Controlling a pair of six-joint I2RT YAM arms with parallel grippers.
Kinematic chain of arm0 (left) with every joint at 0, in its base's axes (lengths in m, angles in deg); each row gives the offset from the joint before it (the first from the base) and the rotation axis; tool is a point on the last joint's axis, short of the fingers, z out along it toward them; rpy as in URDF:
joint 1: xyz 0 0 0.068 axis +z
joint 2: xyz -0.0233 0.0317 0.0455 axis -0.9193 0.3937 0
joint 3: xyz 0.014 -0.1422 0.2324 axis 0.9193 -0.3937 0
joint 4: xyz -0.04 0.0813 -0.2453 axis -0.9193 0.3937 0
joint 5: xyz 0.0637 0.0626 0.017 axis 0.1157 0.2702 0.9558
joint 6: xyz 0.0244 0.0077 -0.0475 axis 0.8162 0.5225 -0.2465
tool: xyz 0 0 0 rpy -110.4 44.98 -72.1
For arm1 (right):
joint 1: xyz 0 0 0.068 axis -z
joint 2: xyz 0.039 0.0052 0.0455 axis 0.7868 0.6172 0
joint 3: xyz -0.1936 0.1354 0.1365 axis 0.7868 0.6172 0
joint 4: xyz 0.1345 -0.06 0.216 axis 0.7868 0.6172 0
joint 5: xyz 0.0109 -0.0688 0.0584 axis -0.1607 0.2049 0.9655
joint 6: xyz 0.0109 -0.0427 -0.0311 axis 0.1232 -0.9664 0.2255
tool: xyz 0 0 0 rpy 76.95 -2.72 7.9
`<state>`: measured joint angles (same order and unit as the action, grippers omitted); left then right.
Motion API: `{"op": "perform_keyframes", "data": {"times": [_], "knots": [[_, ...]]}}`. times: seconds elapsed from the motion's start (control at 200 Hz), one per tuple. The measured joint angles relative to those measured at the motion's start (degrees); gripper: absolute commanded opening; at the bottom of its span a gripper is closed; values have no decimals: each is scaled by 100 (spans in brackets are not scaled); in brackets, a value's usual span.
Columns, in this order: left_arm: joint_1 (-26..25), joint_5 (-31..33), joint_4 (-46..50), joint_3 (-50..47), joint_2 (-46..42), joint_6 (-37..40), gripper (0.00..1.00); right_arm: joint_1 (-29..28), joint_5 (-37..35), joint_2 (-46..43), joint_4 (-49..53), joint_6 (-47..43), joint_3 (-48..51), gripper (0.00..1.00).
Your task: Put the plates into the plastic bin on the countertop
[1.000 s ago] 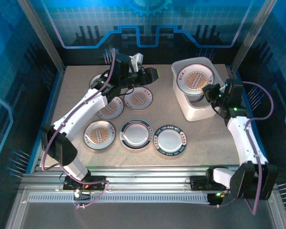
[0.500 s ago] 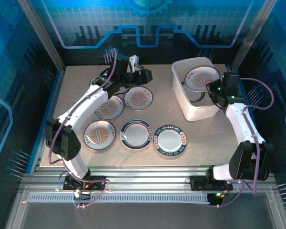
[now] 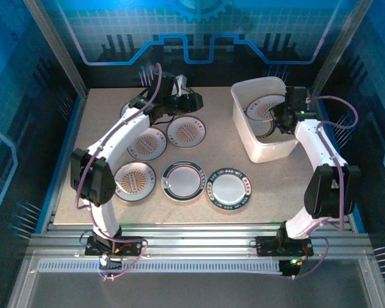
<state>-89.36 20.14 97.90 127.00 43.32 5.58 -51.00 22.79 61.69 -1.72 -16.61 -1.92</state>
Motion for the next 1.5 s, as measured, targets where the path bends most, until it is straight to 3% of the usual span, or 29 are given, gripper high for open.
{"op": "perform_keyframes", "data": {"times": [0.495,0.89,1.136,1.366,1.496], "knots": [[205,-79,72,50,114,17,70,-297,-433,1036,981,885,-901,0],[321,-111,70,35,114,15,71,-474,-745,1449,1069,1611,-990,2],[321,-111,66,-35,114,-28,70,-474,-787,1547,780,1862,-748,16],[321,-114,70,-39,114,-46,70,-476,-855,1670,601,1926,-686,41],[321,-111,68,-114,111,-48,70,-476,-887,1690,584,1906,-662,46]]}}
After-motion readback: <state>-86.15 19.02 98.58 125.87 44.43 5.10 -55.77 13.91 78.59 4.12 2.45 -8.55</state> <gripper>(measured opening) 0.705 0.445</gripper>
